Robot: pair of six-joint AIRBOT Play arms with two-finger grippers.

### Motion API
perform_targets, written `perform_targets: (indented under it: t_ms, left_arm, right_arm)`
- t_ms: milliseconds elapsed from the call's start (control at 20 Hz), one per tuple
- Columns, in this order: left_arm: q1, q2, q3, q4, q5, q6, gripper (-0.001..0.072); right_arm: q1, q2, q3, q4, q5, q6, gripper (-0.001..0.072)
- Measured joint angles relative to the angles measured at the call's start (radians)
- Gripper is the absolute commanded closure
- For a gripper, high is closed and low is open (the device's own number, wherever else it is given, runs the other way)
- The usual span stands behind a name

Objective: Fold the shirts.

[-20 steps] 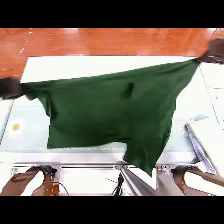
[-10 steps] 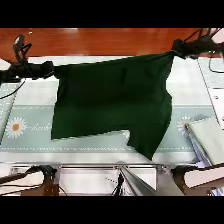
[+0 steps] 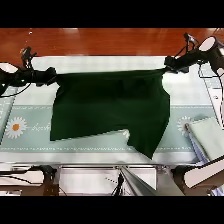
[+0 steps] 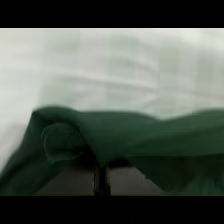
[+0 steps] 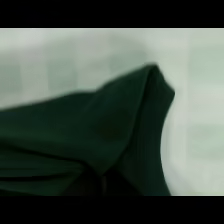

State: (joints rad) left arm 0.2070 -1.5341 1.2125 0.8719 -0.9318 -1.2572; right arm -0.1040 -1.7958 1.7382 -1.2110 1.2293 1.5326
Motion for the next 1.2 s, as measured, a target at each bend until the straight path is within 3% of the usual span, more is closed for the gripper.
perform_targets:
  t_ms: [50,100,150,200,250,500,600,700,750,850,1200]
  left_arm:
    - [0.016,-0.006,0.004,0.029,-0.063,-0.022,0.0662]
    - [0.028,-0.013,0.007,0.055,-0.116,-0.039,0.055]
    - [0.038,-0.021,0.01,0.082,-0.164,-0.057,0.0365]
    - [0.045,-0.029,0.011,0.113,-0.195,-0.069,0.0254]
    - [0.051,-0.034,0.013,0.124,-0.237,-0.08,0.0224]
    - [0.077,-0.021,0.037,0.141,-0.44,-0.093,0.0224]
    - [0.093,0.014,0.035,0.154,-0.501,-0.092,0.0223]
    - [0.109,0.07,-0.001,0.215,-0.546,-0.091,0.0216]
    - [0.12,0.105,-0.04,0.246,-0.558,-0.09,0.021]
    - [0.146,0.172,-0.15,0.282,-0.563,-0.09,0.0081]
    - [0.217,0.284,-0.489,0.331,-0.518,-0.051,0.008]
  right_arm:
    - [0.001,0.0,0.0,-0.014,0.059,-0.01,0.0666]
    - [0.001,-0.003,0.0,-0.023,0.106,-0.016,0.0653]
    - [0.001,-0.006,0.0,-0.037,0.144,-0.022,0.0514]
    - [0.0,-0.011,-0.001,-0.059,0.173,-0.023,0.0359]
    - [-0.002,-0.014,-0.001,-0.063,0.2,-0.026,0.0288]
    - [-0.017,0.026,-0.001,-0.093,0.326,-0.09,0.0279]
    - [-0.051,0.073,-0.002,-0.122,0.383,-0.105,0.0205]
    - [-0.1,0.124,-0.026,-0.148,0.414,-0.112,0.0205]
    - [-0.132,0.156,-0.058,-0.147,0.43,-0.118,0.0205]
    - [-0.197,0.219,-0.156,-0.114,0.428,-0.137,0.0187]
    - [-0.344,0.377,-0.51,0.07,0.29,-0.263,0.0187]
